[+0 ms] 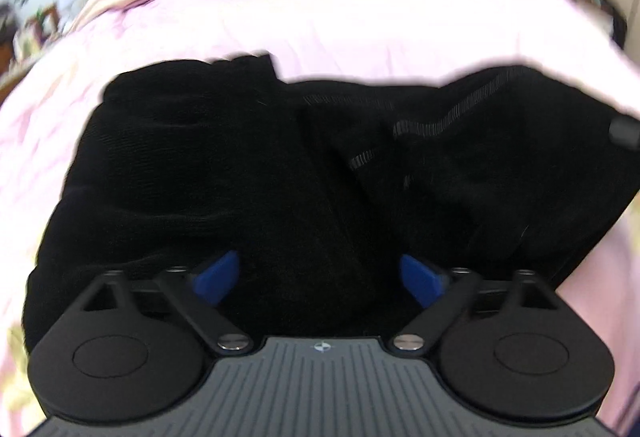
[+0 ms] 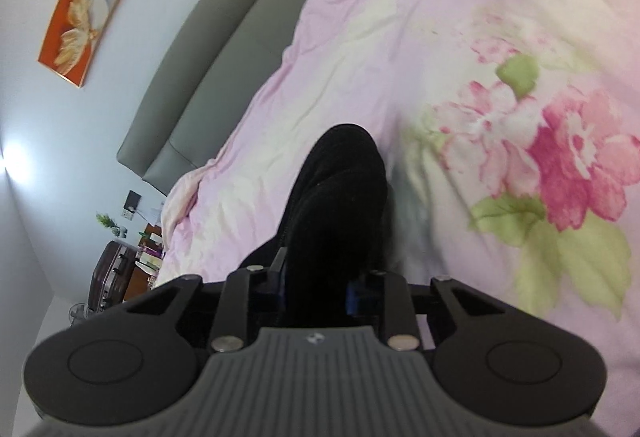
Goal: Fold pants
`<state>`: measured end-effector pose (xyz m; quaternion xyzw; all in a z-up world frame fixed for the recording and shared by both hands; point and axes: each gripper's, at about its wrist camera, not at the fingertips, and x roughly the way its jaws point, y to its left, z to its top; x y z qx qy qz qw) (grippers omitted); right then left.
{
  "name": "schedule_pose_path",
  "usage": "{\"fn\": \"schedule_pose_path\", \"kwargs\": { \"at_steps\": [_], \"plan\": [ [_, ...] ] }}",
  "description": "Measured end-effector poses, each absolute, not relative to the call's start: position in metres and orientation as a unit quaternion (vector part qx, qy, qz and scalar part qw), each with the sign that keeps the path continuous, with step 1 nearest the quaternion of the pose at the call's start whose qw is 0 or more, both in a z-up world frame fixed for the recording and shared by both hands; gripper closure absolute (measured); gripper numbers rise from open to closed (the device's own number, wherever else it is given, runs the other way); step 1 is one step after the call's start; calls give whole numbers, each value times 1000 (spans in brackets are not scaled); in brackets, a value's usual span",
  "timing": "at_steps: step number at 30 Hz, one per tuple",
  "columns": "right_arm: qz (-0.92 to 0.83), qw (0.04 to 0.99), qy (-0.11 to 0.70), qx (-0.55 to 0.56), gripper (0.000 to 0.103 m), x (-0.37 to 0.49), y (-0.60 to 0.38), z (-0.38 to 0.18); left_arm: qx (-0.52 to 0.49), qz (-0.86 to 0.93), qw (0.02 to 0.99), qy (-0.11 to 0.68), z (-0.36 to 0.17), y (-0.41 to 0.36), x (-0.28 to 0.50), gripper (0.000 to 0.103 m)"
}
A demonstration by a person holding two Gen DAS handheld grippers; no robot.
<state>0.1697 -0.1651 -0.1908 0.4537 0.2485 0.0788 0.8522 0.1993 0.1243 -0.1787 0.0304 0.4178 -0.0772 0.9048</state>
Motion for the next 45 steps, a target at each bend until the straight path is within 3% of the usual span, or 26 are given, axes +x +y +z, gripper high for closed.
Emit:
{"fn": "schedule_pose_path", "kwargs": {
  "at_steps": [2, 8, 11, 16, 22, 28, 36, 42, 45],
  "plan": [
    [78, 863, 234, 441, 82, 170, -153, -178, -15, -76, 913, 402, -163, 148, 193, 18],
    [63, 907, 200, 365, 82, 174, -109, -133, -39, 15, 934, 354, -137, 225, 170, 15],
    [67, 929, 177, 317, 82, 171, -81, -113, -89, 52, 915, 390, -159, 265, 172, 15],
    [99, 961, 140, 219, 82, 170, -19, -81, -280, 28, 867, 412, -212, 312, 169, 8],
    [188, 977, 90, 36, 82, 166, 94, -59, -282, 14, 867, 411, -209, 326, 171, 9],
    [302, 937, 103, -141, 82, 164, 199, -91, -335, 1, 850, 406, -203, 354, 164, 14],
    [302, 916, 104, -243, 82, 169, 244, -129, -369, 71, 856, 355, -175, 406, 128, 17],
    [319, 854, 124, -393, 71, 164, 270, -186, -359, 35, 874, 325, -156, 396, 134, 14],
    [319, 854, 114, -395, 68, 156, 267, -182, -356, -6, 874, 329, -157, 382, 144, 14]
  ]
}}
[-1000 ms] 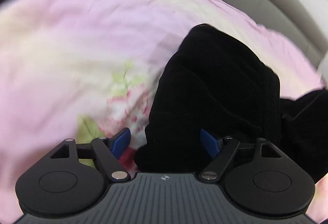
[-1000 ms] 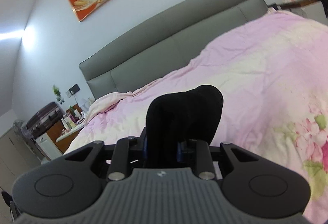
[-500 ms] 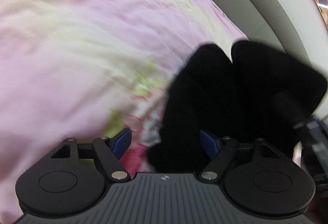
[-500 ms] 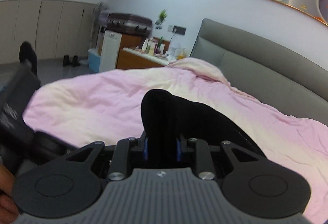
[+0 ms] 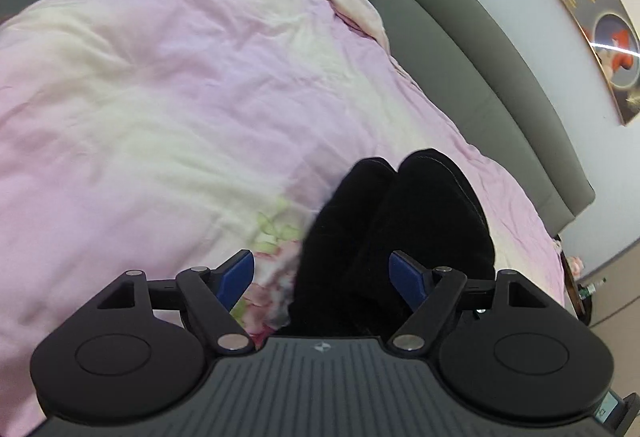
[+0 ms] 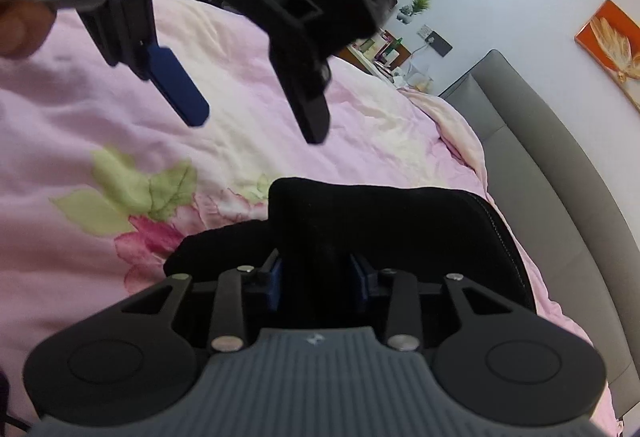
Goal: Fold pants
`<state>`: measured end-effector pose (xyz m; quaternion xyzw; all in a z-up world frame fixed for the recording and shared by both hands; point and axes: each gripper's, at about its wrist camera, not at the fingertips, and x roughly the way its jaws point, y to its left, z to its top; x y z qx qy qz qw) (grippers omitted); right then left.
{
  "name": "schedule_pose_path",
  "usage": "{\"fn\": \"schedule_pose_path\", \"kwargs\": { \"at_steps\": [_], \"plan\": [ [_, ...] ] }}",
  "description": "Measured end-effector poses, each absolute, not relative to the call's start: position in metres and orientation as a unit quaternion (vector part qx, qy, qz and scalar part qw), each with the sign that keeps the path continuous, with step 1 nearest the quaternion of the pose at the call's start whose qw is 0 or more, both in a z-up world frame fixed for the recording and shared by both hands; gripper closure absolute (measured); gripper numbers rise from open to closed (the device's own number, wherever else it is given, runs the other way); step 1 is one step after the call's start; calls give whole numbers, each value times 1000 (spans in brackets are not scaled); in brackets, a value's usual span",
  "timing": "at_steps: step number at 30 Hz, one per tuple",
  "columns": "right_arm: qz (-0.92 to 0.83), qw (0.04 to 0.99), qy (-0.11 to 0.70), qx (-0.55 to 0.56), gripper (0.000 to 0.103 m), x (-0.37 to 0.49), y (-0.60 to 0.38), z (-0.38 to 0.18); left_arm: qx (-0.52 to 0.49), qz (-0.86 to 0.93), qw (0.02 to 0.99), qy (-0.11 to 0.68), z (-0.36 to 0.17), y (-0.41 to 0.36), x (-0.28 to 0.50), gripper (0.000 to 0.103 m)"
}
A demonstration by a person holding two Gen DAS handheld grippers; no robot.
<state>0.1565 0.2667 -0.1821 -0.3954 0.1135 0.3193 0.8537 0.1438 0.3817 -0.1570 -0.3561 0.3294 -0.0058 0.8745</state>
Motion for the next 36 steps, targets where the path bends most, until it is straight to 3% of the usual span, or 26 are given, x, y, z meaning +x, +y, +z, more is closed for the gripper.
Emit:
{"fn": "schedule_pose_path", "kwargs": {
  "at_steps": [10, 13, 16, 17, 18, 22, 28, 32, 36],
  "plan": [
    [356, 846, 102, -384, 60, 125, 230, -168, -277, -78, 876, 388, -160, 330, 188, 12],
    [373, 846, 114, -363, 60, 117, 213, -158, -261, -72, 874, 404, -169, 324, 194, 19],
    [378, 851, 140, -337, 58, 116, 184, -150, -274, -75, 876, 391, -170, 327, 190, 34],
    [379, 855, 158, -319, 55, 119, 173, -144, -278, -84, 877, 383, -170, 328, 189, 57],
    [378, 859, 173, -299, 54, 125, 163, -138, -291, -103, 874, 376, -170, 328, 187, 68],
    [354, 882, 217, -222, 50, 156, 127, -104, -284, -122, 880, 361, -166, 323, 180, 70],
    [314, 903, 273, -106, 23, 222, 118, -52, -288, -124, 885, 344, -159, 320, 166, 72],
    [306, 892, 333, -26, 21, 271, 136, -34, -280, -128, 887, 344, -158, 313, 159, 72],
    [262, 879, 394, -58, 21, 316, 177, -31, -280, -128, 888, 342, -160, 312, 160, 72]
  ]
}}
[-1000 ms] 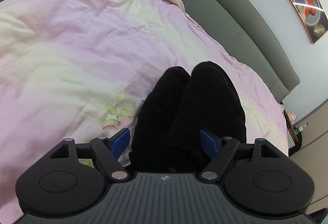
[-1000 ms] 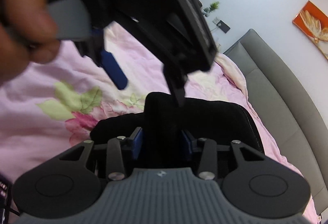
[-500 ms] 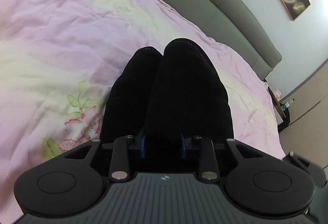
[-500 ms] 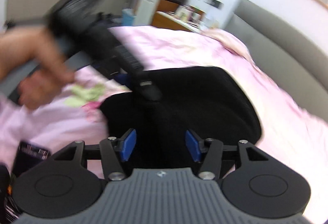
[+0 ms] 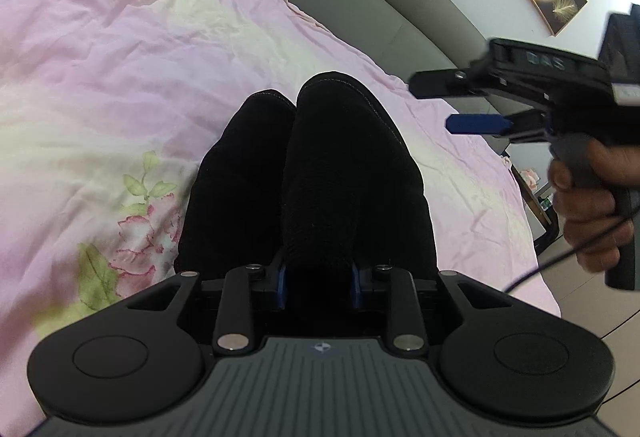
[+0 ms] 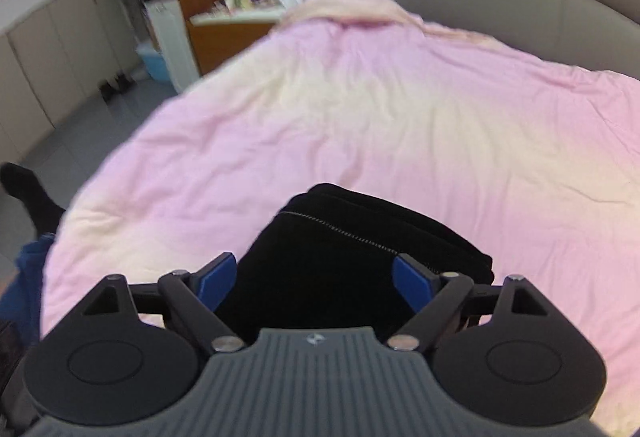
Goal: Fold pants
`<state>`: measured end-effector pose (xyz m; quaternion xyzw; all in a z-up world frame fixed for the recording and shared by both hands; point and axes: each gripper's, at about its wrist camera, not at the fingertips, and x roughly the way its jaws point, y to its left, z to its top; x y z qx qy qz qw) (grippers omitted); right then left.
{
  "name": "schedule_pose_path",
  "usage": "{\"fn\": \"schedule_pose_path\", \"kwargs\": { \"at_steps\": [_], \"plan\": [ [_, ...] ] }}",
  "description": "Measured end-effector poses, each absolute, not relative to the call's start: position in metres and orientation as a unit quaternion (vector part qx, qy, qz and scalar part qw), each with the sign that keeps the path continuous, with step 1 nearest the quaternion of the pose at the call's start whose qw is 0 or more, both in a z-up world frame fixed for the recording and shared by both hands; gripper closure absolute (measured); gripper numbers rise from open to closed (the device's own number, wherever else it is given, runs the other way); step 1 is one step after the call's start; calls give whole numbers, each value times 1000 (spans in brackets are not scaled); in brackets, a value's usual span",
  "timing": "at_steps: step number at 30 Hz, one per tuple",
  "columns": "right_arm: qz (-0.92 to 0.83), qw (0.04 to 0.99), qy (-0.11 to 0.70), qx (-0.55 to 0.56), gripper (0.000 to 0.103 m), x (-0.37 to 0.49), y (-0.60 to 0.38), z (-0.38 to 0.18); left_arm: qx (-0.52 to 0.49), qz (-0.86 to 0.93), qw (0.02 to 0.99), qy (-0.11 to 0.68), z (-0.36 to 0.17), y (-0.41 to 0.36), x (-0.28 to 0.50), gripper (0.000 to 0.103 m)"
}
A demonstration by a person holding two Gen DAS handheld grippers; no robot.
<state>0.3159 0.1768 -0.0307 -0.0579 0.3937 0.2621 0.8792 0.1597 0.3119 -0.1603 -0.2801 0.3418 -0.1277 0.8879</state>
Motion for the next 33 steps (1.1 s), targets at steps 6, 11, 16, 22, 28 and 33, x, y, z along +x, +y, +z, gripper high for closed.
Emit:
{"fn": "schedule_pose_path", "kwargs": {
  "at_steps": [6, 11, 16, 22, 28, 33],
  "plan": [
    [224, 847, 469, -117, 22, 358, 239, -41, -278, -128, 889, 340, -161, 310, 160, 72],
    [176, 826, 525, -106, 23, 378, 273, -54, -282, -130, 888, 340, -162, 312, 160, 72],
    [99, 827, 509, -218, 20, 378, 302, -81, -271, -133, 892, 337, -159, 310, 159, 72],
    [142, 845, 467, -217, 72, 361, 285, -74, -253, -138, 903, 319, -150, 306, 153, 72],
    [165, 869, 460, -82, 79, 351, 213, -36, -255, -182, 903, 295, -137, 294, 147, 72],
    [191, 876, 443, -14, 79, 333, 181, 10, -244, -189, 917, 252, -105, 290, 128, 72]
  ]
}}
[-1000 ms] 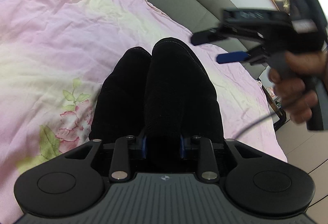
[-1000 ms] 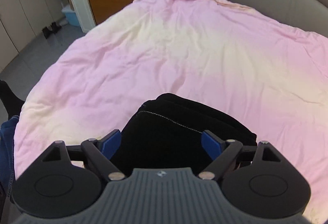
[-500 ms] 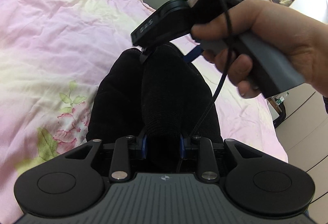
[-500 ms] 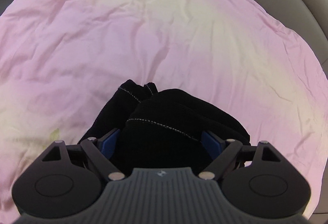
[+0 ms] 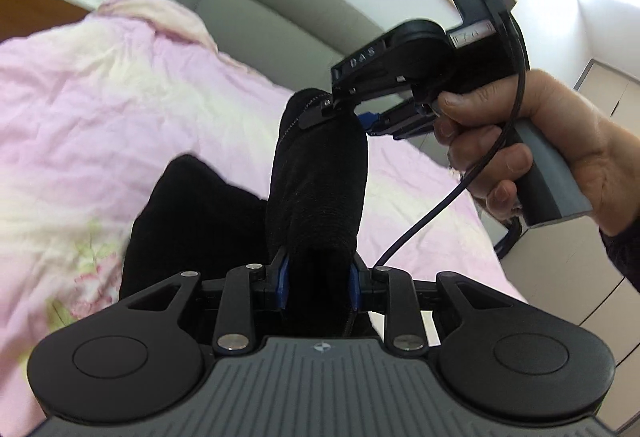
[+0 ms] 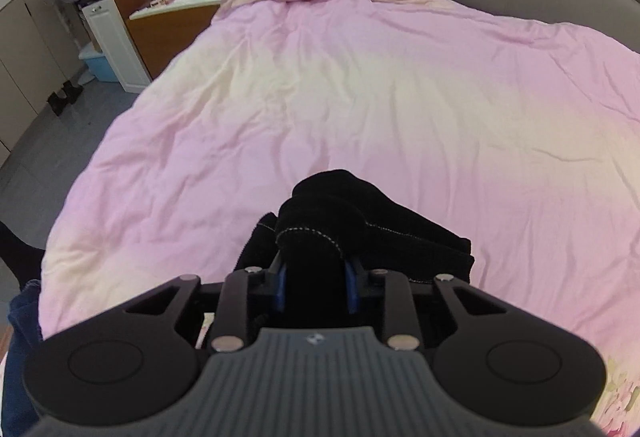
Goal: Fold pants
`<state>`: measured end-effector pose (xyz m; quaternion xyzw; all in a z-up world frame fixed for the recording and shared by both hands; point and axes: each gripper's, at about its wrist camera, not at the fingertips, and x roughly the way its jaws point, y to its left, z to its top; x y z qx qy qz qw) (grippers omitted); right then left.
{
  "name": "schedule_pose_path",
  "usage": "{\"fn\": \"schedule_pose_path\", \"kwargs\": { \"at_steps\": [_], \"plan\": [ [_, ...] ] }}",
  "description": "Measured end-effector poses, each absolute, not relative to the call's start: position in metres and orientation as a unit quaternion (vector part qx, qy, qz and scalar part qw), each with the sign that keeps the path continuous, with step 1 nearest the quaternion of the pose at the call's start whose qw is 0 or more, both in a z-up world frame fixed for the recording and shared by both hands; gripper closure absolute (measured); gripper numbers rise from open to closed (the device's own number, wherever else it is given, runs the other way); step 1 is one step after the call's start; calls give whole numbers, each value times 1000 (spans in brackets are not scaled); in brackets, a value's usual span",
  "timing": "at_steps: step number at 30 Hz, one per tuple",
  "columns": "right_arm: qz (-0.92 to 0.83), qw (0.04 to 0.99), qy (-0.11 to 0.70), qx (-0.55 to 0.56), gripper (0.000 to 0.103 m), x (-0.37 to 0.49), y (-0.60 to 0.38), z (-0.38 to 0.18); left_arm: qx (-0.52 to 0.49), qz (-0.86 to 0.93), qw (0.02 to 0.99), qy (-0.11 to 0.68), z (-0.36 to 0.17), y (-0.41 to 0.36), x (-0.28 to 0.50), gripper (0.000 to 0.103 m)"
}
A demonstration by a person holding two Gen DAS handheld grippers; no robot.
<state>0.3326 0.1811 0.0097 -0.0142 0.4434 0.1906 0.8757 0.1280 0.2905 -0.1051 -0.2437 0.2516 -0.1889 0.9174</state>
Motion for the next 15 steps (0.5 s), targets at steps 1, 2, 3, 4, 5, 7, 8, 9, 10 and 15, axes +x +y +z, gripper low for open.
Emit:
{"fn": "schedule_pose_path", "kwargs": {
  "at_steps": [1, 2, 3, 4, 5, 7, 8, 9, 10, 15],
  "plan": [
    [195, 876, 440, -12, 80, 330, 182, 17, -247, -189, 918, 245, -100, 293, 125, 72],
    [199, 876, 439, -13, 79, 328, 187, 22, -249, -188, 919, 241, -97, 296, 124, 72],
    [202, 875, 439, -18, 79, 327, 193, 25, -251, -185, 919, 242, -96, 299, 123, 73],
    [203, 874, 441, -25, 79, 327, 201, 25, -253, -180, 918, 245, -98, 302, 123, 73],
    [204, 871, 445, -34, 79, 328, 212, 23, -259, -172, 917, 250, -101, 307, 124, 73],
    [201, 866, 456, -49, 79, 332, 234, 11, -283, -153, 907, 270, -115, 318, 127, 73],
    [200, 862, 464, -54, 79, 336, 245, 0, -299, -147, 901, 279, -122, 323, 128, 74],
    [199, 858, 470, -57, 79, 339, 256, -10, -312, -140, 895, 286, -129, 329, 129, 74],
    [198, 855, 476, -60, 79, 341, 266, -19, -321, -132, 891, 292, -136, 335, 129, 74],
    [204, 845, 486, -89, 77, 351, 314, -60, -353, -83, 876, 318, -159, 368, 131, 74]
  ]
}}
